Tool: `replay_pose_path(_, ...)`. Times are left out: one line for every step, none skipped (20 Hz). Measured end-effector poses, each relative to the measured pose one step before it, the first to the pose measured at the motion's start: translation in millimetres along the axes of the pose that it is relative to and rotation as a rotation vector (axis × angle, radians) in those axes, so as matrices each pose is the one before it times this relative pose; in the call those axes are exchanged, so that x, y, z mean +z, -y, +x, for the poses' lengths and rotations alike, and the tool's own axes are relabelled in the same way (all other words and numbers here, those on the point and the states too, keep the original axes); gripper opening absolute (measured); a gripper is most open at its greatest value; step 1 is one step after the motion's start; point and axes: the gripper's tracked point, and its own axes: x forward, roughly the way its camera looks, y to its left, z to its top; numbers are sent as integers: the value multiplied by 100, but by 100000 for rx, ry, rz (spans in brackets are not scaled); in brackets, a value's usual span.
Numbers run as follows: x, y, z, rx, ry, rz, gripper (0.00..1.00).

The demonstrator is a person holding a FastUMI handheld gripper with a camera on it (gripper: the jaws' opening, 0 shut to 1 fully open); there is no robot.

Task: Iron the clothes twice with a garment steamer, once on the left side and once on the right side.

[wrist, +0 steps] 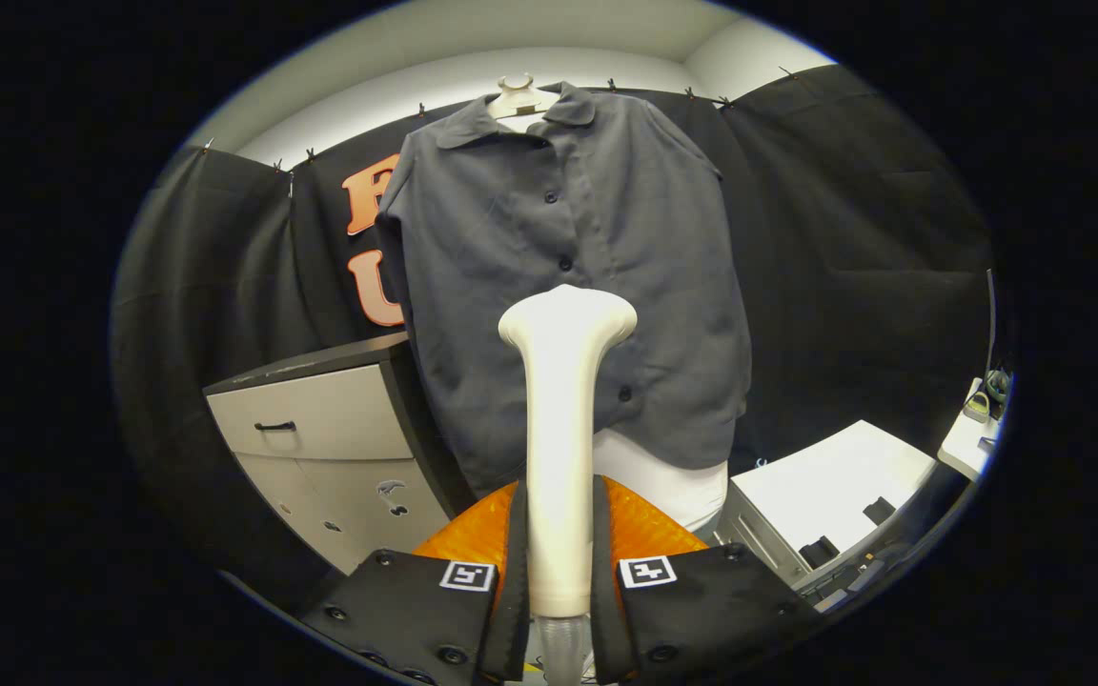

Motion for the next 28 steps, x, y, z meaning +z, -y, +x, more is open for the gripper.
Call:
replay_pose_path(901,836,-378,-1519,1489,173,34)
replay_pose_path(909,867,-415,-1490,1342,-866,34)
replay_pose_path(871,931,-220,-1371,1193,-900,34)
replay_pose_path(741,960,-107,-878,1055,10,34)
replay_pose_path(782,802,-87,-128,608,308,34)
replay_pose_path(847,816,97,-304,696,637,34)
replay_pose_path(786,848,143,-769,591,291,34)
replay_pose_path(798,911,223,-970,923,204,34)
replay_pose_path(702,730,264,-624,460,-54,34)
replay_pose_path(690,624,106,-202,267,-35,34)
replay_pose_path(746,459,105,171,584,87,34)
replay_pose_path(940,431,142,319,1149,-82,34)
replay_pose_path(749,384,285,145,854,-574,34)
replay_pose_path(500,489,425,-203,386,-1229,34)
replay_pose_path(303,421,423,-167,-71,-1123,34)
replay_pose_path(392,256,563,40,300,-340,34)
replay_pose_path(430,186,419,133,272,410,34)
replay_pose_path(371,135,374,438,444,199,34)
replay_pose_path(310,180,315,503,488,-157,34)
replay_pose_path(373,186,405,399,396,-8,34)
replay_pose_path(234,117,473,315,90,321,34)
replay_pose_path(246,88,360,408,24,158,34)
replay_pose_path(410,65,256,303,899,454,34)
replay_pose_path(454,4,254,581,970,327,34)
replay_pose_path(474,-19,296,547,1036,446,34)
replay_pose_path(268,2,423,716,178,-533,34)
replay_pose_path(386,-89,421,767,-109,-535,34)
replay_pose_path(673,-320,615,968,378,-432,34)
